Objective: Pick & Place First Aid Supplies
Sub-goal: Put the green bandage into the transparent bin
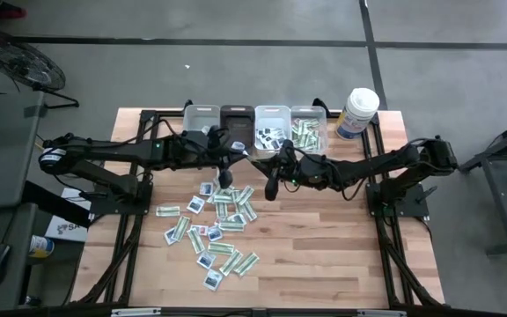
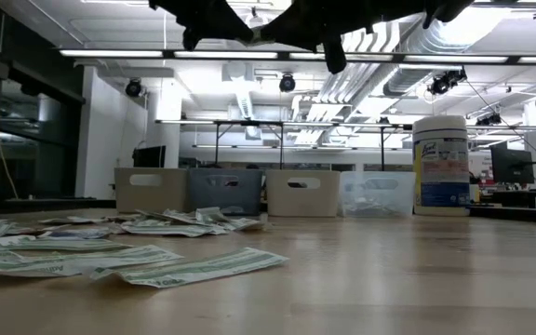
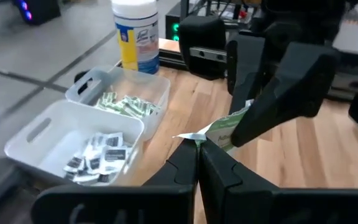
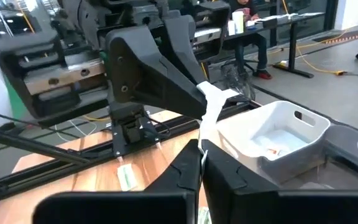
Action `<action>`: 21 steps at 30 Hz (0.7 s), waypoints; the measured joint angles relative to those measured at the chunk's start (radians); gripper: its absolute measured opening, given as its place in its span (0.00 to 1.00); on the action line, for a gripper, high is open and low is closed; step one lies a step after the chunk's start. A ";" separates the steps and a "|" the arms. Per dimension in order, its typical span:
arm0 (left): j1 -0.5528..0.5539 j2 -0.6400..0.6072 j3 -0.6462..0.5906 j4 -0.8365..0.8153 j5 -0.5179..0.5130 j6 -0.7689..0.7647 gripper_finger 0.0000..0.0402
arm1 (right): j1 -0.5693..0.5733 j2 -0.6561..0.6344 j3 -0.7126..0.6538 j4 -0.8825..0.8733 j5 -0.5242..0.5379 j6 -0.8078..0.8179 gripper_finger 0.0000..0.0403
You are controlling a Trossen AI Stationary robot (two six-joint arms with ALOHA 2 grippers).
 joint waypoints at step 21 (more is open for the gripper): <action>0.000 -0.198 -0.001 -0.341 -0.069 0.136 0.36 | -0.044 -0.074 0.000 -0.275 0.065 0.099 0.00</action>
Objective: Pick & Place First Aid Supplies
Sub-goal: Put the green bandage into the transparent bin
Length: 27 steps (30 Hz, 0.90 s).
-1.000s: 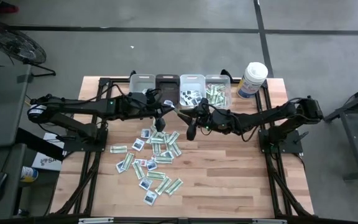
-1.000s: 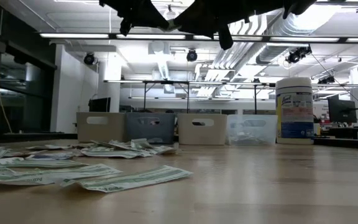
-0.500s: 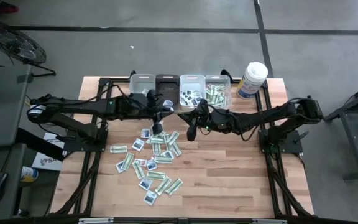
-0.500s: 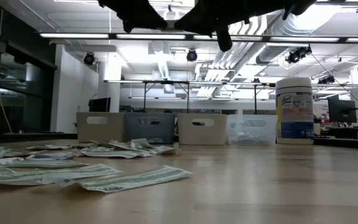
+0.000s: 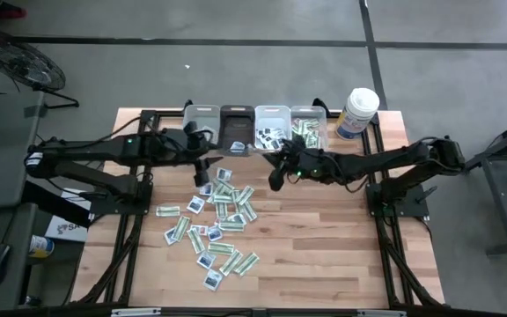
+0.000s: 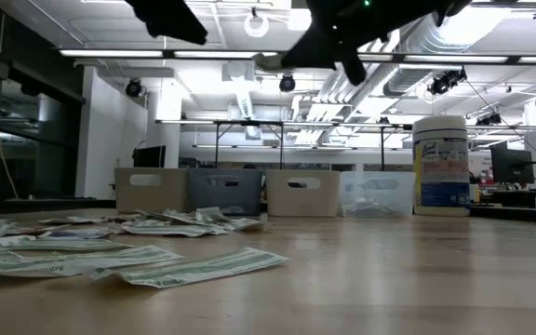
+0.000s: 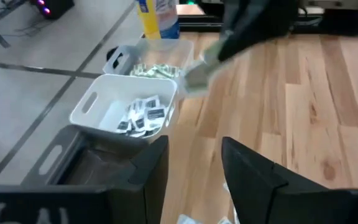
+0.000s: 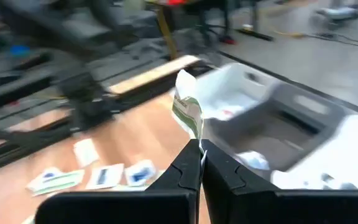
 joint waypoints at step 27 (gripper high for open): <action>-0.034 -0.195 -0.042 -0.181 0.080 0.092 0.36 | -0.473 -0.092 0.000 -0.609 0.086 0.278 0.00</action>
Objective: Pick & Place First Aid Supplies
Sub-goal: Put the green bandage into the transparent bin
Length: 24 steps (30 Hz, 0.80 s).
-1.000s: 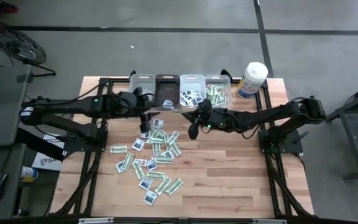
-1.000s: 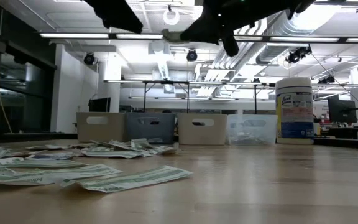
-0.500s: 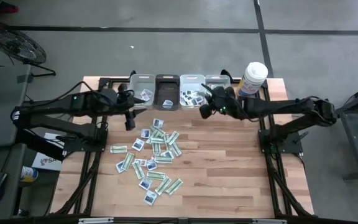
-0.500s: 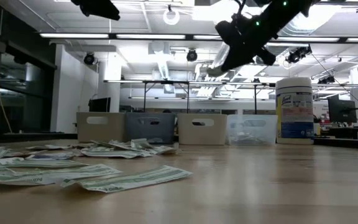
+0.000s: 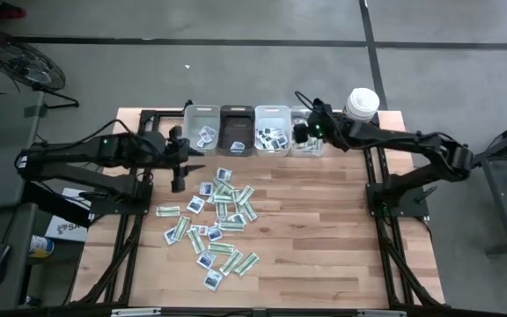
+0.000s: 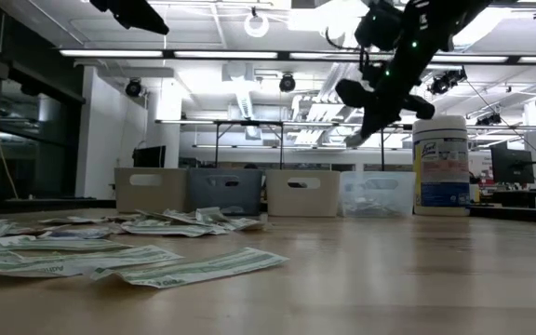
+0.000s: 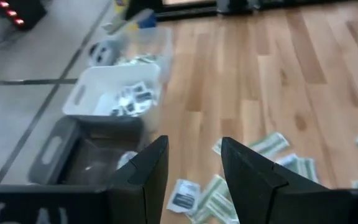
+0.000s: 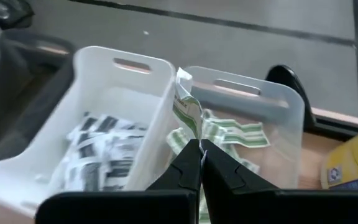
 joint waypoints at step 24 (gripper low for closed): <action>-0.374 -0.020 -0.082 0.057 -0.156 -0.015 0.36 | -0.117 0.125 0.000 0.000 -0.166 0.096 0.02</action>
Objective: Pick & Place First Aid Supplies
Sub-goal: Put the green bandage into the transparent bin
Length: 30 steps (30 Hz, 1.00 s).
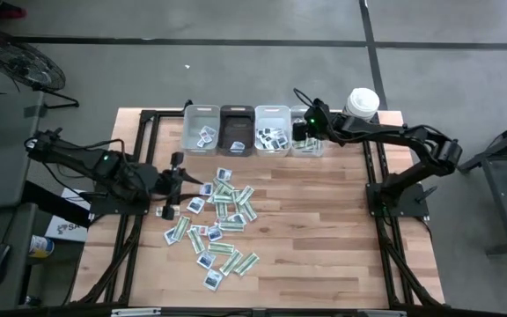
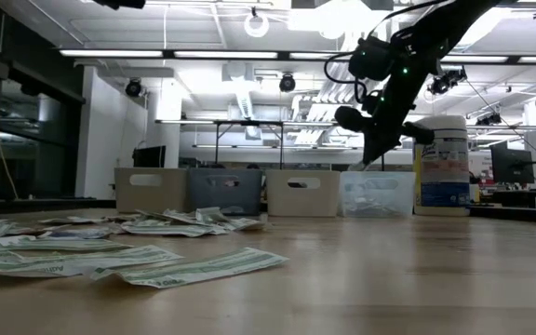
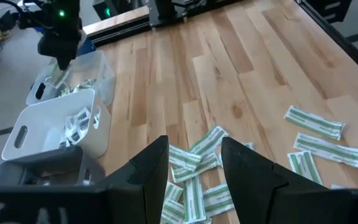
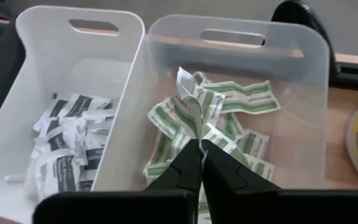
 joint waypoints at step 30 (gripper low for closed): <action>-0.004 -0.461 -0.394 0.130 0.000 -0.157 0.36 | 0.252 -0.101 0.000 0.252 -0.250 -0.236 0.34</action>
